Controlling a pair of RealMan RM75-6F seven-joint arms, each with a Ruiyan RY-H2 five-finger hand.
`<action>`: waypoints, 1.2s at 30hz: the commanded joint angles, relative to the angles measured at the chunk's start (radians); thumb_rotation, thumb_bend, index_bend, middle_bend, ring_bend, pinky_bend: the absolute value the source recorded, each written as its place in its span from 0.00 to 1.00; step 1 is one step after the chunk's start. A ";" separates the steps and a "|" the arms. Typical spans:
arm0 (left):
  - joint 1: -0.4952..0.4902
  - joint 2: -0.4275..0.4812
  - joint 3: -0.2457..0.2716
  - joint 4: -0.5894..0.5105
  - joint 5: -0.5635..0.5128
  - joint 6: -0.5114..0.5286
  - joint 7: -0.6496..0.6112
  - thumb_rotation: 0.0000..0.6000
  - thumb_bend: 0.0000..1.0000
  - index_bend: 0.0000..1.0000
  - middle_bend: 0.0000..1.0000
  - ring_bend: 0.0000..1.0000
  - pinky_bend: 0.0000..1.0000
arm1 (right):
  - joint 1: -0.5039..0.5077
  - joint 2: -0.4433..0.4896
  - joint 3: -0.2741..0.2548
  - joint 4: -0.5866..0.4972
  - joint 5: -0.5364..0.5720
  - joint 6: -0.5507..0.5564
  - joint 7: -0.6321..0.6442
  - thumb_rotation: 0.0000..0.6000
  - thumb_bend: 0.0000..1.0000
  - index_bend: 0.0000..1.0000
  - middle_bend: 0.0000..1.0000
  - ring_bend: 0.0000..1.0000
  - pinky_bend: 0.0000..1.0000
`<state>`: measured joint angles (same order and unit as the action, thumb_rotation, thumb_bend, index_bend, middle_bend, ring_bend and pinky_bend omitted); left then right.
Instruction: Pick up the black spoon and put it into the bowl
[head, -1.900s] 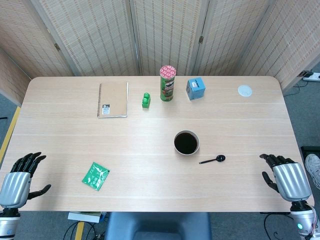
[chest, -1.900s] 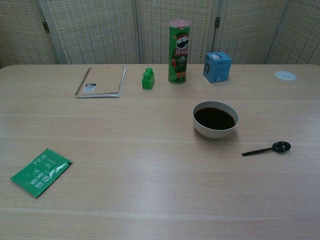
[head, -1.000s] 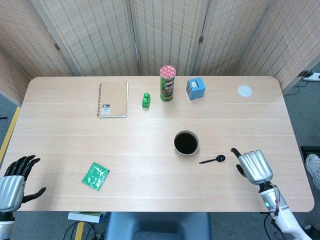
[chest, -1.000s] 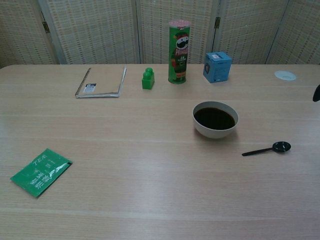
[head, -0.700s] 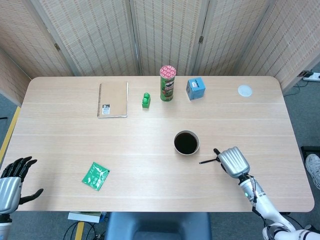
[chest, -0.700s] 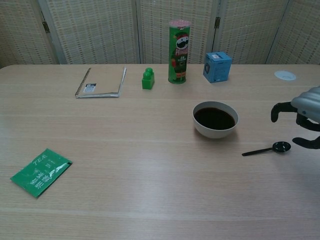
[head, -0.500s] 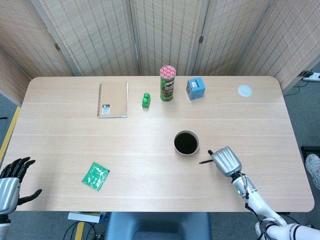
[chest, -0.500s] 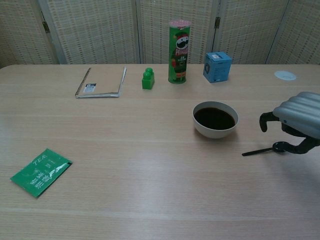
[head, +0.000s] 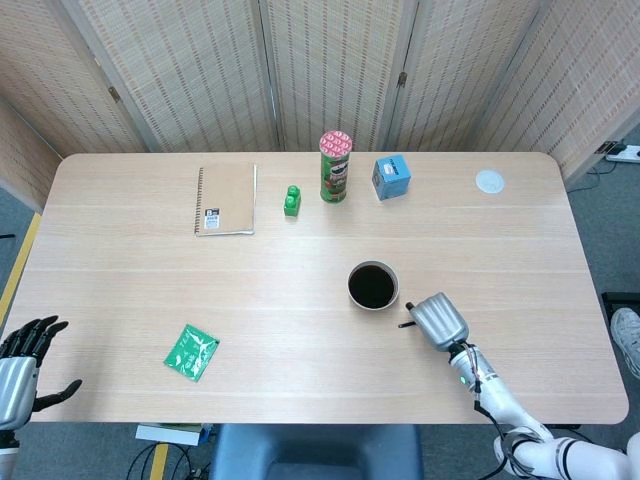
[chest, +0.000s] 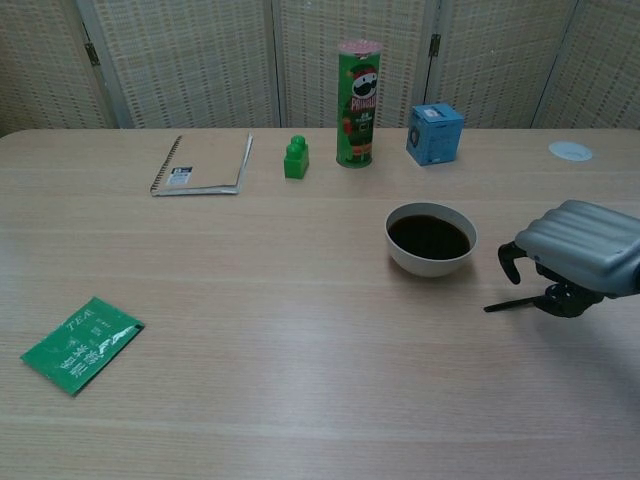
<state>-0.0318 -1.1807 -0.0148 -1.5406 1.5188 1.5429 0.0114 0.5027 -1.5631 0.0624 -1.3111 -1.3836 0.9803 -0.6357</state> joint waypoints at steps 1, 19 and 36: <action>0.002 -0.001 0.000 0.003 -0.001 0.000 -0.003 1.00 0.16 0.21 0.16 0.13 0.18 | 0.005 -0.012 -0.007 0.017 0.002 -0.002 0.000 1.00 0.28 0.49 0.95 1.00 1.00; 0.009 -0.004 -0.002 0.023 -0.008 0.001 -0.021 1.00 0.16 0.21 0.16 0.13 0.18 | 0.030 -0.067 -0.028 0.098 0.003 -0.017 0.022 1.00 0.28 0.50 0.95 1.00 1.00; 0.015 -0.008 -0.003 0.035 -0.015 -0.003 -0.025 1.00 0.16 0.21 0.16 0.13 0.18 | 0.044 -0.076 -0.039 0.115 0.021 -0.036 0.032 1.00 0.29 0.52 0.95 1.00 1.00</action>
<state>-0.0164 -1.1885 -0.0172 -1.5057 1.5042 1.5402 -0.0132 0.5460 -1.6384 0.0241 -1.1962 -1.3618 0.9440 -0.6035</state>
